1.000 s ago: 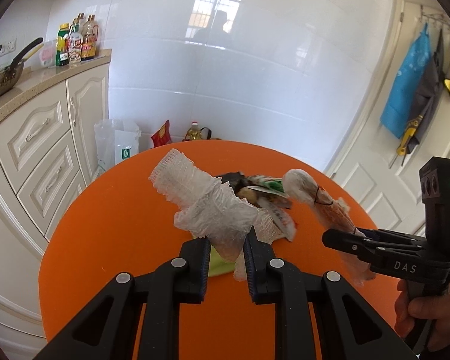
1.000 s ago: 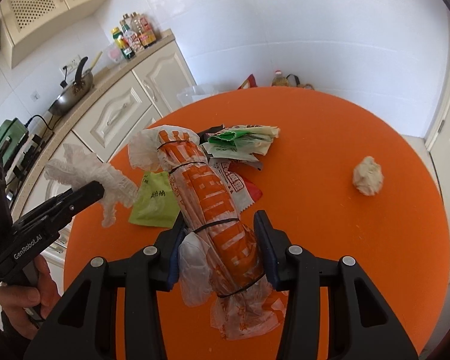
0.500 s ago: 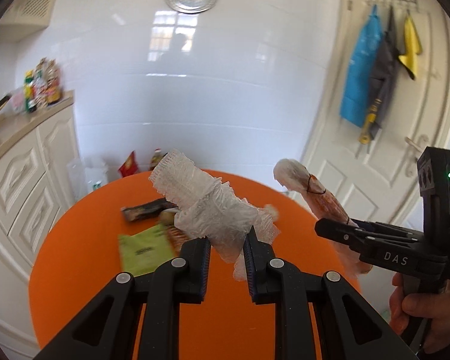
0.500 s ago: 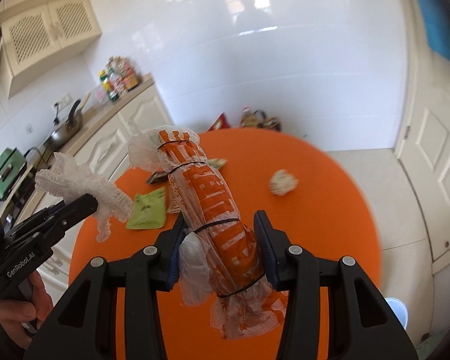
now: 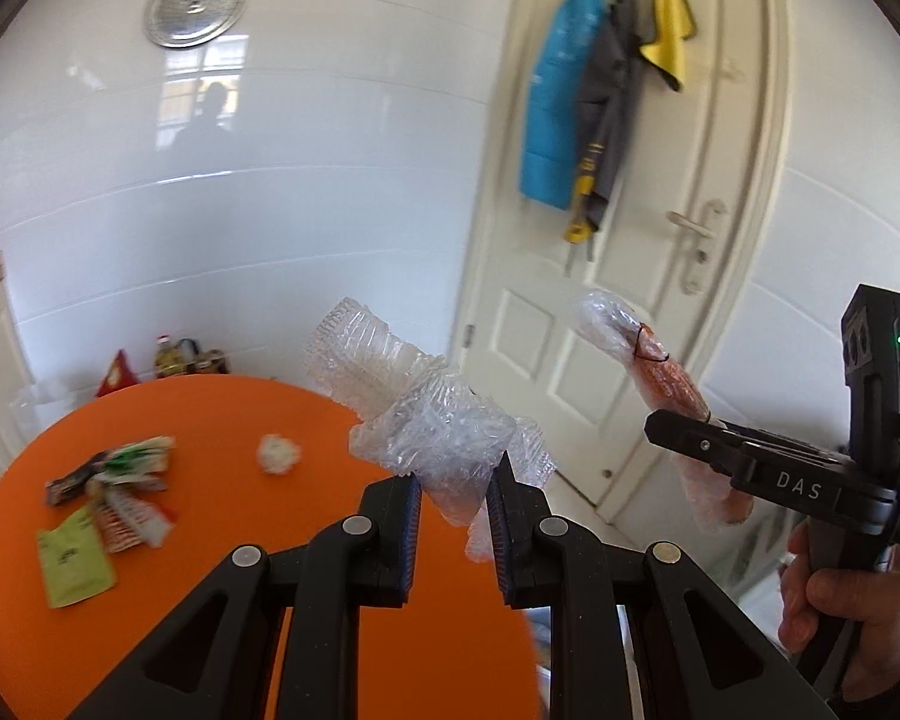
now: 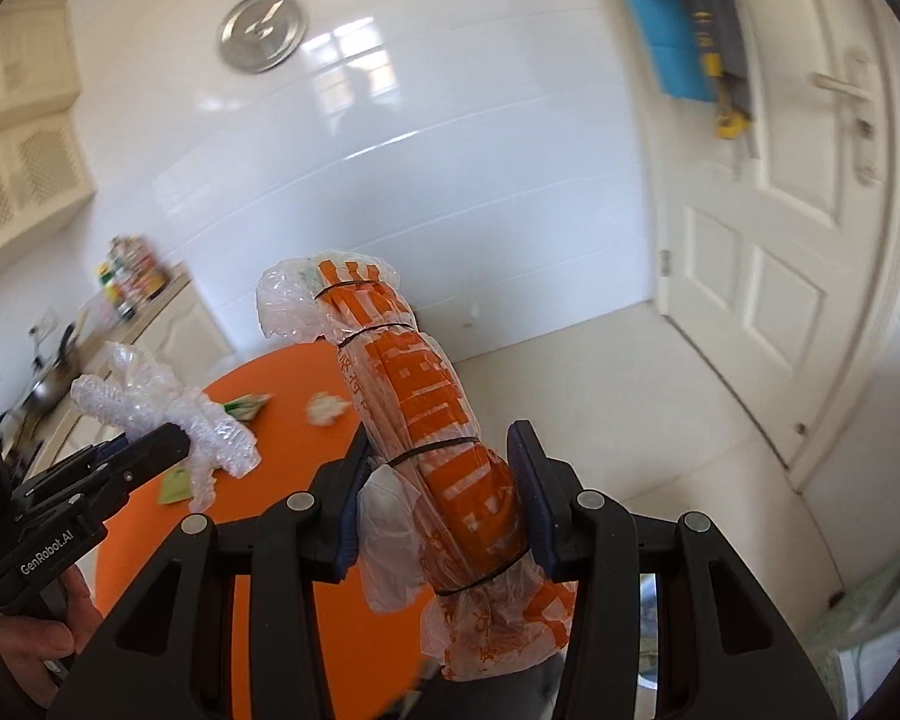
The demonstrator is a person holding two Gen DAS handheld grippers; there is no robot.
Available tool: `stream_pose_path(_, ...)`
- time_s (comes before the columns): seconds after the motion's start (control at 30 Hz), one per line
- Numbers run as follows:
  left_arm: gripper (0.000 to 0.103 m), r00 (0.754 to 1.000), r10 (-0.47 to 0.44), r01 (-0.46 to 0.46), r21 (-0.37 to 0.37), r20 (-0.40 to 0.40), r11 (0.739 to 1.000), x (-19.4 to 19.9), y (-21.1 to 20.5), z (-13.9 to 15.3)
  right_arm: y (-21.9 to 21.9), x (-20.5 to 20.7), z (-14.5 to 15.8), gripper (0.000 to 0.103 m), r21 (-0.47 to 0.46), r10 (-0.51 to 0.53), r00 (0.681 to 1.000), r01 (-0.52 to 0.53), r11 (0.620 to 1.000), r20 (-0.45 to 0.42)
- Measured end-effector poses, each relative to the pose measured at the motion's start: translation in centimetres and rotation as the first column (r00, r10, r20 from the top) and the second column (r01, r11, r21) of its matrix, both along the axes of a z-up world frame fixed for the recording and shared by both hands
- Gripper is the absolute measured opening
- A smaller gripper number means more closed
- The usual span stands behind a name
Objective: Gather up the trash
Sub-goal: 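Carry the bubble wrap and bag roll to the blue bucket and release both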
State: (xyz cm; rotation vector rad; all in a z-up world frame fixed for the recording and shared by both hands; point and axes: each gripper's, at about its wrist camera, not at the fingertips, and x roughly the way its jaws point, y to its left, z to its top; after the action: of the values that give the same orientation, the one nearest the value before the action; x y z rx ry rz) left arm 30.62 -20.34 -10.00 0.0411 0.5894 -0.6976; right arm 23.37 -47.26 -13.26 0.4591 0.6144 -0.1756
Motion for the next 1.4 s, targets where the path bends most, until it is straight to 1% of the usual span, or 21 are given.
stream_pose_path(0.17, 0.016, 0.990, -0.137, 0.137, 0.001, -0.035, 0.991, 1.2, -5.4, -0.5, -5.6, -4.7, -1.2, 0.044, -0.015, -0.141, 0.989, 0.141, 0.990, -0.043)
stream_pose_path(0.27, 0.016, 0.974, -0.209, 0.210, 0.008, -0.088, 0.978, 1.7, -8.3, -1.6, -8.6, -7.2, -3.2, 0.044, -0.001, -0.213, 0.973, 0.214, 0.977, -0.083)
stream_pose_path(0.33, 0.016, 0.957, -0.257, 0.263, 0.025, -0.138, 0.965, 1.9, -10.4, -3.0, -10.6, -8.5, -5.4, 0.044, 0.013, -0.258, 0.958, 0.262, 0.965, -0.123)
stream_pose_path(0.47, 0.017, 0.924, -0.307, 0.331, 0.076, -0.230, 0.940, 2.5, -14.4, -6.2, -13.9, -10.4, -10.3, 0.044, 0.072, -0.304, 0.929, 0.325, 0.943, -0.209)
stream_pose_path(0.57, 0.017, 0.893, -0.327, 0.373, 0.101, -0.309, 0.922, 3.1, -16.9, -9.2, -15.5, -10.7, -14.1, 0.044, 0.112, -0.323, 0.907, 0.363, 0.925, -0.272)
stream_pose_path(0.63, 0.017, 0.866, -0.334, 0.402, 0.120, -0.373, 0.908, 3.6, -18.9, -11.3, -16.4, -10.7, -16.7, 0.044, 0.140, -0.330, 0.890, 0.388, 0.911, -0.313)
stream_pose_path(0.7, 0.017, 0.853, -0.329, 0.418, 0.154, -0.407, 0.895, 4.5, -20.3, -13.0, -17.3, -10.7, -19.0, 0.044, 0.171, -0.333, 0.878, 0.408, 0.897, -0.344)
stream_pose_path(0.77, 0.017, 0.834, -0.326, 0.435, 0.167, -0.445, 0.885, 5.2, -21.7, -14.5, -17.7, -10.5, -20.5, 0.044, 0.182, -0.335, 0.867, 0.421, 0.889, -0.369)
stream_pose_path(0.83, 0.017, 0.822, -0.311, 0.436, 0.177, -0.477, 0.883, 5.9, -22.3, -16.0, -18.3, -10.3, -22.2, 0.044, 0.203, -0.334, 0.856, 0.436, 0.877, -0.393)
stream_pose_path(0.9, 0.017, 0.805, -0.299, 0.435, 0.168, -0.512, 0.885, 6.8, -23.9, -16.7, -18.9, -10.1, -23.6, 0.044, 0.213, -0.334, 0.845, 0.449, 0.868, -0.418)
stream_pose_path(0.97, 0.017, 0.802, -0.289, 0.435, 0.178, -0.523, 0.883, 7.7, -25.1, -17.4, -19.3, -9.8, -24.4, 0.044, 0.221, -0.332, 0.840, 0.454, 0.863, -0.429)
stream_pose_path(1.03, 0.019, 0.791, -0.283, 0.441, 0.185, -0.543, 0.878, 7.9, -26.7, -18.1, -19.6, -9.6, -25.4, 0.047, 0.227, -0.329, 0.832, 0.460, 0.858, -0.446)
stream_pose_path(1.07, 0.025, 0.782, -0.277, 0.448, 0.195, -0.559, 0.872, 9.2, -29.3, -18.5, -19.9, -9.4, -26.0, 0.048, 0.224, -0.326, 0.827, 0.462, 0.858, -0.458)
stream_pose_path(1.1, 0.035, 0.779, -0.259, 0.447, 0.215, -0.572, 0.868, 10.1, -31.2, -19.2, -20.1, -9.4, -26.9, 0.055, 0.227, -0.320, 0.821, 0.465, 0.856, -0.473)
stream_pose_path(1.13, 0.041, 0.783, -0.239, 0.440, 0.239, -0.575, 0.865, 11.0, -32.7, -19.9, -20.2, -9.4, -27.4, 0.068, 0.236, -0.315, 0.819, 0.466, 0.852, -0.479)
stream_pose_path(1.17, 0.057, 0.784, -0.217, 0.436, 0.268, -0.581, 0.859, 11.7, -34.0, -21.0, -20.5, -9.4, -28.0, 0.076, 0.246, -0.314, 0.815, 0.473, 0.846, -0.487)
stream_pose_path(1.2, 0.066, 0.779, -0.201, 0.436, 0.284, -0.594, 0.854, 11.9, -34.3, -21.7, -20.7, -9.6, -28.5, 0.084, 0.248, -0.324, 0.807, 0.488, 0.837, -0.494)
stream_pose_path(1.23, 0.068, 0.774, -0.185, 0.436, 0.298, -0.606, 0.849, 12.1, -34.6, -22.3, -20.8, -9.8, -28.7, 0.084, 0.253, -0.330, 0.802, 0.498, 0.829, -0.498)
stream_pose_path(1.27, 0.069, 0.773, -0.173, 0.437, 0.314, -0.610, 0.843, 12.4, -36.2, -22.7, -20.8, -9.9, -28.9, 0.084, 0.258, -0.332, 0.800, 0.503, 0.825, -0.501)
stream_pose_path(1.33, 0.077, 0.781, -0.154, 0.436, 0.352, -0.605, 0.829, 12.5, -37.2, -23.3, -20.8, -10.3, -28.8, 0.087, 0.257, -0.339, 0.798, 0.510, 0.821, -0.499)
stream_pose_path(1.4, 0.085, 0.797, -0.146, 0.425, 0.372, -0.586, 0.825, 12.4, -37.9, -23.4, -20.6, -10.5, -28.6, 0.093, 0.246, -0.349, 0.794, 0.515, 0.821, -0.497)
